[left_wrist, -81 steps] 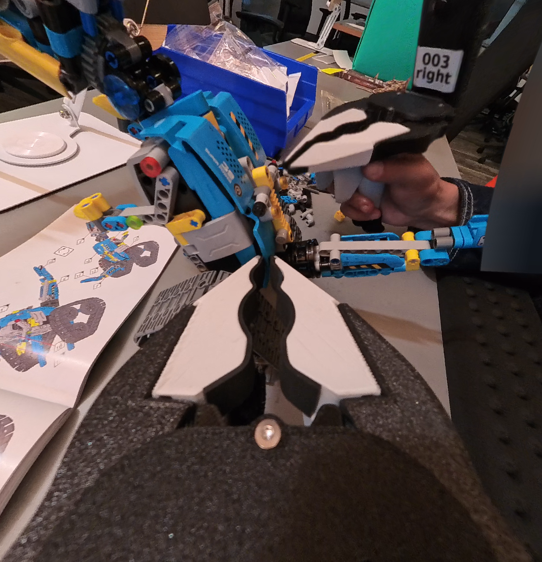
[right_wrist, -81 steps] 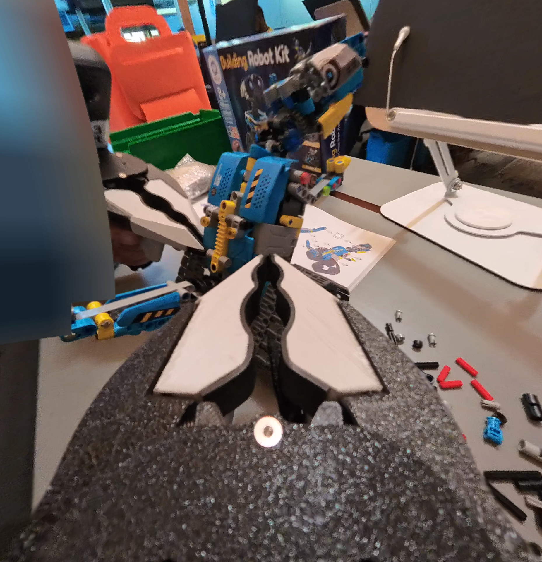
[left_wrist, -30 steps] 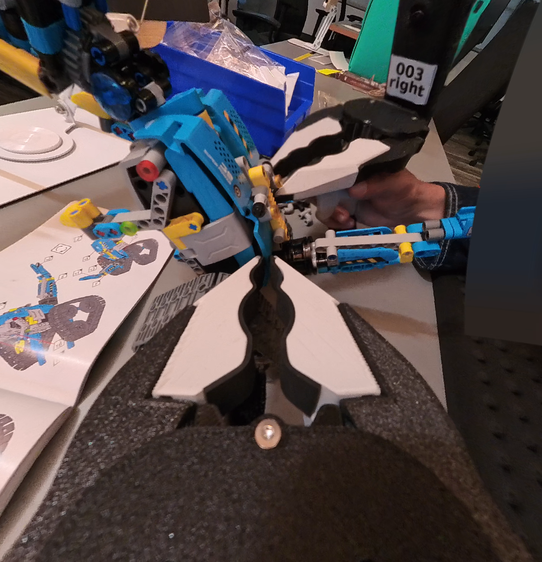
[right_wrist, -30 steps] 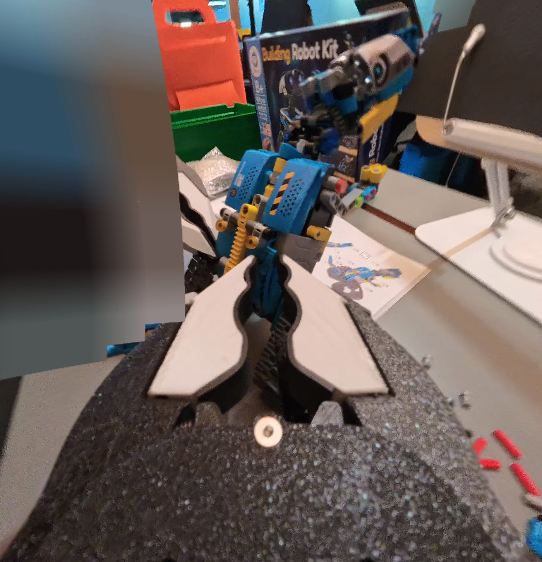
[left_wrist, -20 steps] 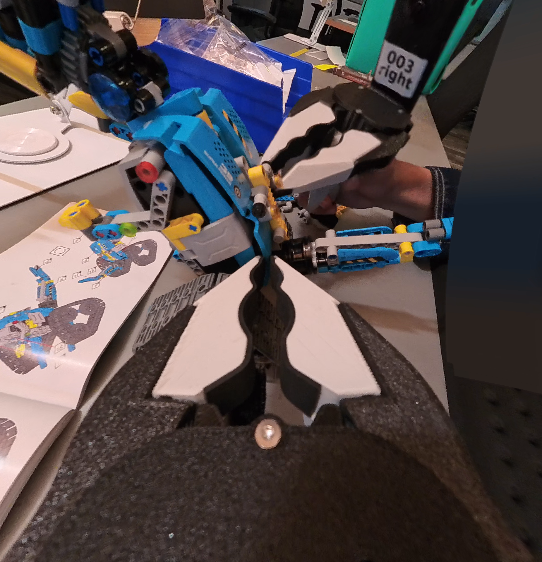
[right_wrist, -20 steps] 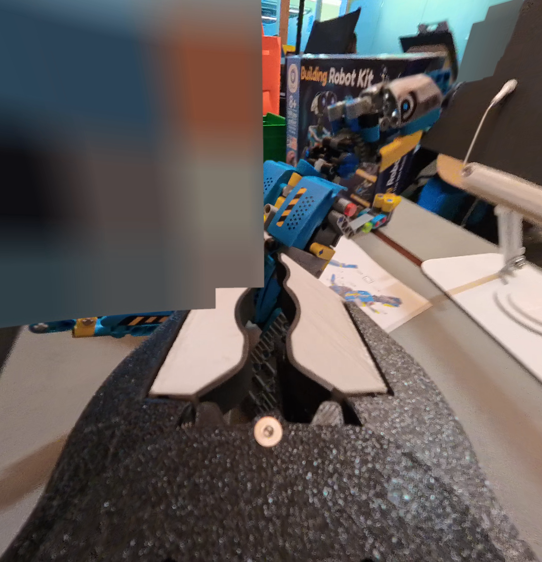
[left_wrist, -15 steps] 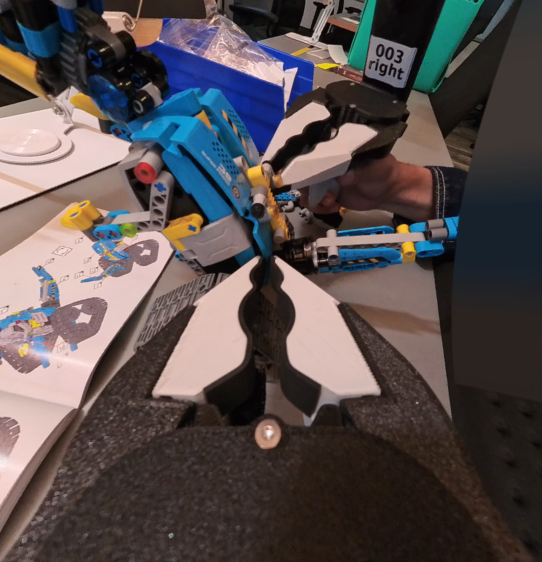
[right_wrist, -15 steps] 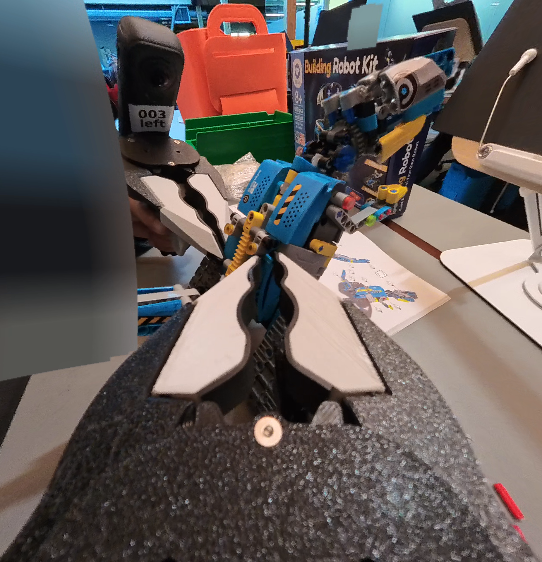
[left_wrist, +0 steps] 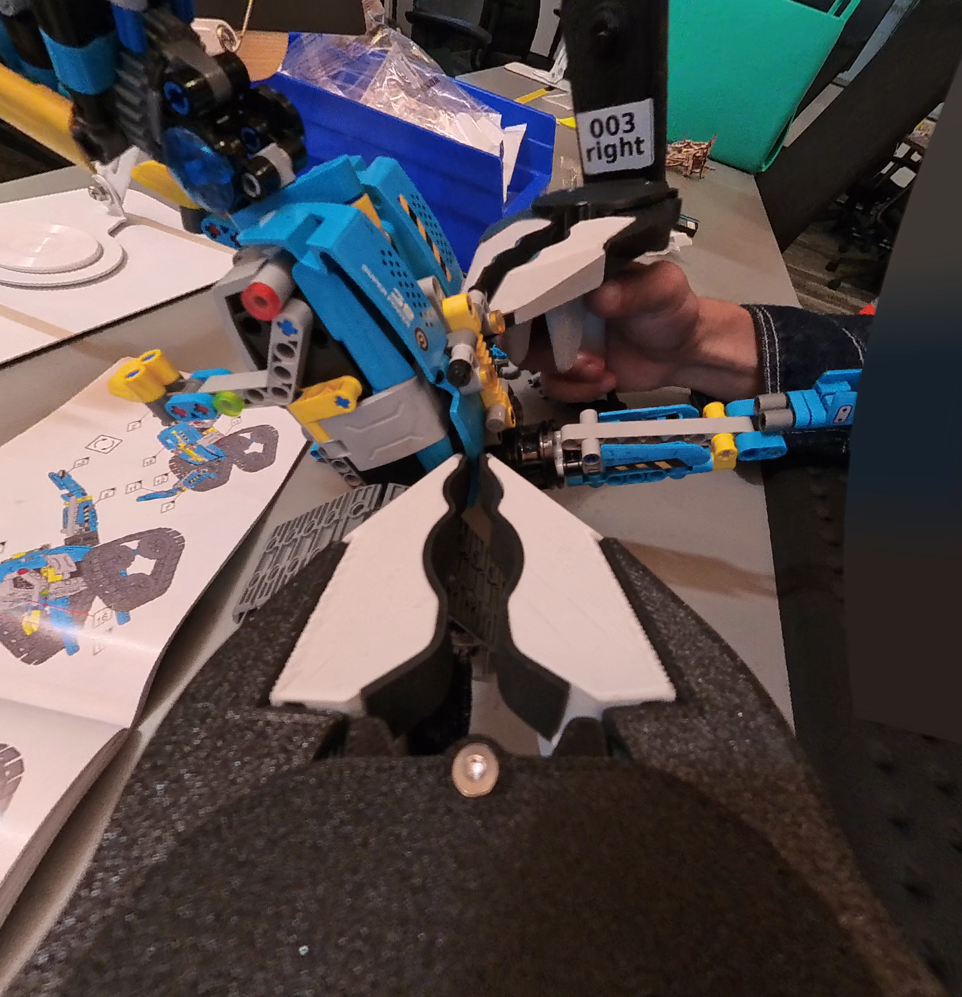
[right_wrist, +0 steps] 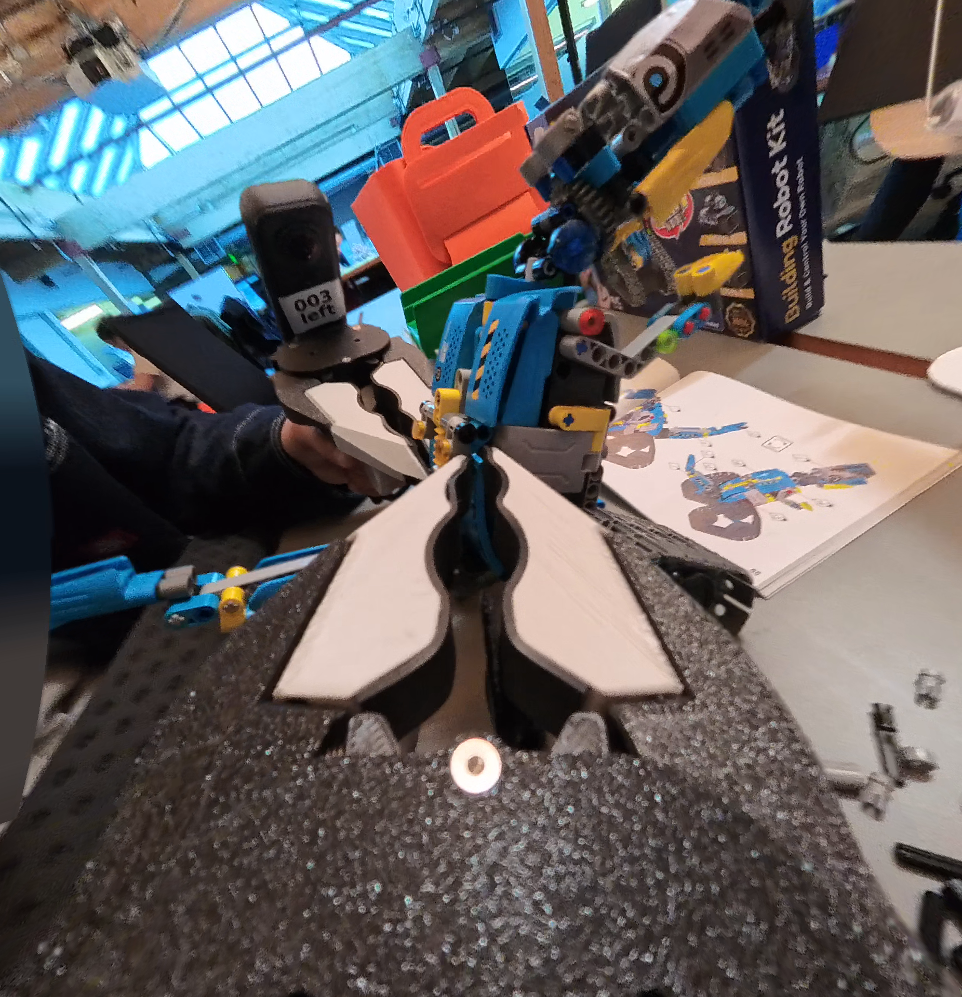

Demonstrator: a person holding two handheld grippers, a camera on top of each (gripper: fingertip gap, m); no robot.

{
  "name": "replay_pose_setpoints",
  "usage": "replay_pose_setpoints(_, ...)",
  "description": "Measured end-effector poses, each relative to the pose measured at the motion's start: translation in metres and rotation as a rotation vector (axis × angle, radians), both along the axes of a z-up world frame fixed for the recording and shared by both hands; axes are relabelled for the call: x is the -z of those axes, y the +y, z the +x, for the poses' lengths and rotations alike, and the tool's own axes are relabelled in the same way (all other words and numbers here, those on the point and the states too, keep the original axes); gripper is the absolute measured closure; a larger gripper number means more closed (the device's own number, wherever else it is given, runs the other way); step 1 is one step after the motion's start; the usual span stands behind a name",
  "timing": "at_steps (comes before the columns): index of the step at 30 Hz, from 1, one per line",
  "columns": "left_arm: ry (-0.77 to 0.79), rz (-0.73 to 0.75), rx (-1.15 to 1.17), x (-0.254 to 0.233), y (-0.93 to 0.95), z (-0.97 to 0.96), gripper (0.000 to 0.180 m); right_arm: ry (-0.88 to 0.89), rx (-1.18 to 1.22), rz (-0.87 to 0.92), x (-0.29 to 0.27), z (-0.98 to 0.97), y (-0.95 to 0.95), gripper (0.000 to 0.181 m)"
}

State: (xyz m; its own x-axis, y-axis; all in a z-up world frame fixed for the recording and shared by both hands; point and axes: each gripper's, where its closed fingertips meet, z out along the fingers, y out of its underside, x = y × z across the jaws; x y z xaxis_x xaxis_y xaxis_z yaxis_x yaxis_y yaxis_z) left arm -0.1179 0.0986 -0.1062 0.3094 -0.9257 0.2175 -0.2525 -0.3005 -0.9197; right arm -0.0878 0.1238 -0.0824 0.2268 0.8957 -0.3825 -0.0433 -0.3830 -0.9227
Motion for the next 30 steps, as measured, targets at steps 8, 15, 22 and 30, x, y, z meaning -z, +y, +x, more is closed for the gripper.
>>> replay_pose_setpoints(8,0.001,0.001,0.003,0.000,-0.001,0.001,0.179,-0.126,0.122,0.215,-0.004,0.015,-0.001,0.161)
replay_pose_setpoints(15,-0.002,0.000,-0.010,0.000,0.000,0.001,0.179,-0.183,0.190,0.293,0.001,0.000,0.004,0.156)
replay_pose_setpoints(22,-0.004,0.011,-0.033,0.000,0.001,0.001,0.179,-0.429,0.477,0.789,-0.008,0.003,0.005,0.158)
replay_pose_setpoints(30,-0.004,0.008,-0.056,0.000,0.005,0.000,0.179,-0.493,0.610,0.965,-0.009,-0.003,0.008,0.165)
